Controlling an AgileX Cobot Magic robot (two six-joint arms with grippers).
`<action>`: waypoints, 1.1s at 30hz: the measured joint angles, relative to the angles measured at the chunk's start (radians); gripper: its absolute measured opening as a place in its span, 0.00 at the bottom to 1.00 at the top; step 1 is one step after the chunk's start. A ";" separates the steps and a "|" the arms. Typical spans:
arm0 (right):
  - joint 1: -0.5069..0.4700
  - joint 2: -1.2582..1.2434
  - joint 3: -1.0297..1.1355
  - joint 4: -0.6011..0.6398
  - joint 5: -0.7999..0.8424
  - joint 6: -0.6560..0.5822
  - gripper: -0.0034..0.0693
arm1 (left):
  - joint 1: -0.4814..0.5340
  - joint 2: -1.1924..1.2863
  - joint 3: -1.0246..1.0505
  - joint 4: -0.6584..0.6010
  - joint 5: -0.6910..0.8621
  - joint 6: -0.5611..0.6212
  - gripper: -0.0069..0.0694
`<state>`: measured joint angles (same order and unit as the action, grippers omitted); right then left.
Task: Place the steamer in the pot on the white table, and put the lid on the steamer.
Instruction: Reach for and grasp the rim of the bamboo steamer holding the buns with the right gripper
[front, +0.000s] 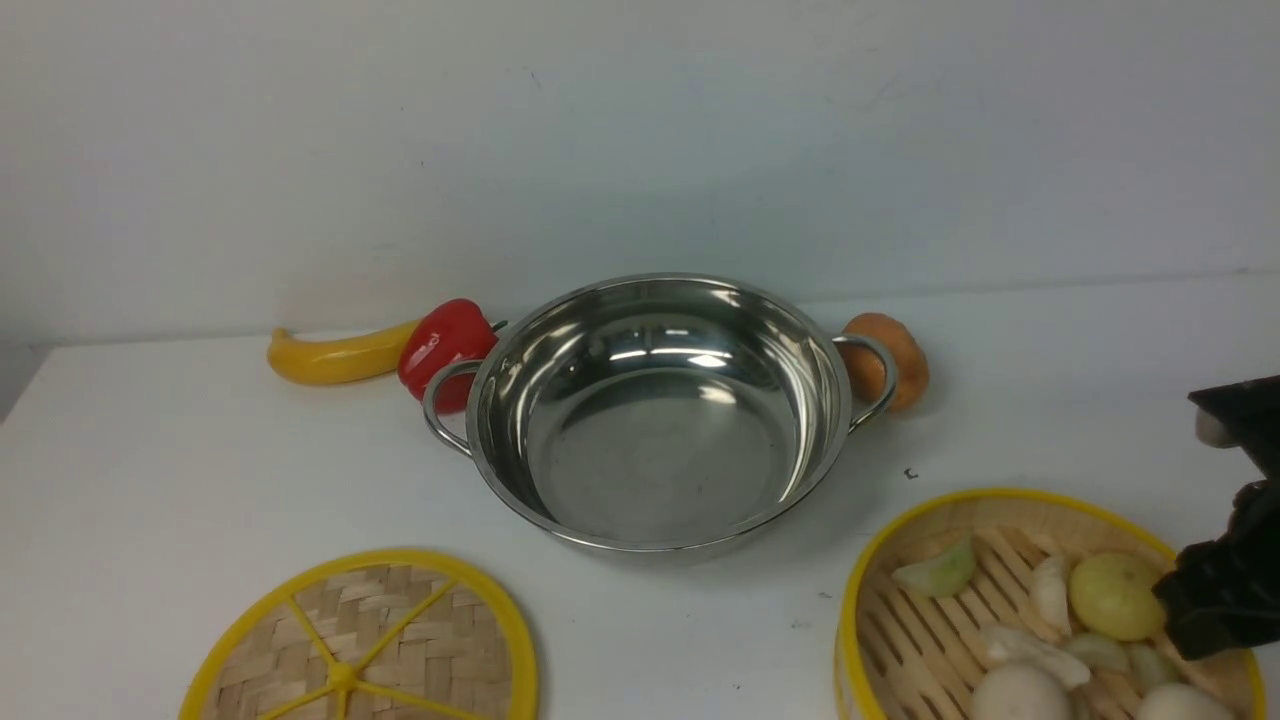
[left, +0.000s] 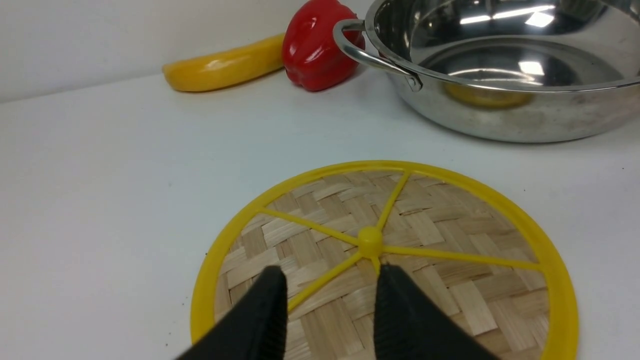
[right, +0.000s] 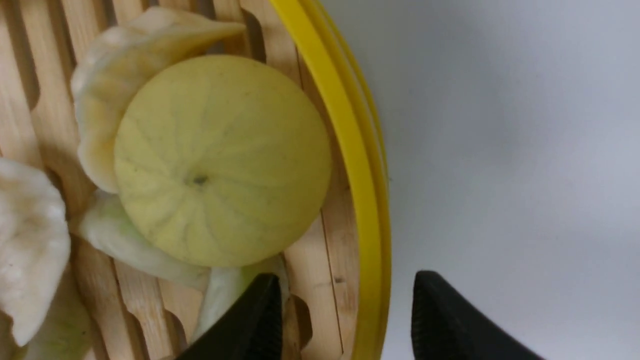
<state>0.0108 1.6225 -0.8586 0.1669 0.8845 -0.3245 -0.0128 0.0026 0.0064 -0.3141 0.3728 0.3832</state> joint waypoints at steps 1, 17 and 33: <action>0.000 0.013 0.000 0.000 -0.001 0.000 0.54 | 0.000 0.000 0.000 0.000 0.000 0.000 0.41; 0.000 0.041 0.000 -0.042 -0.003 0.012 0.34 | 0.000 0.000 0.000 0.000 0.000 0.000 0.41; -0.001 0.027 -0.075 -0.089 0.131 0.053 0.13 | 0.000 0.000 0.000 0.000 0.000 0.000 0.41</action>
<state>0.0095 1.6494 -0.9332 0.0778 1.0157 -0.2713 -0.0128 0.0026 0.0064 -0.3141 0.3728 0.3832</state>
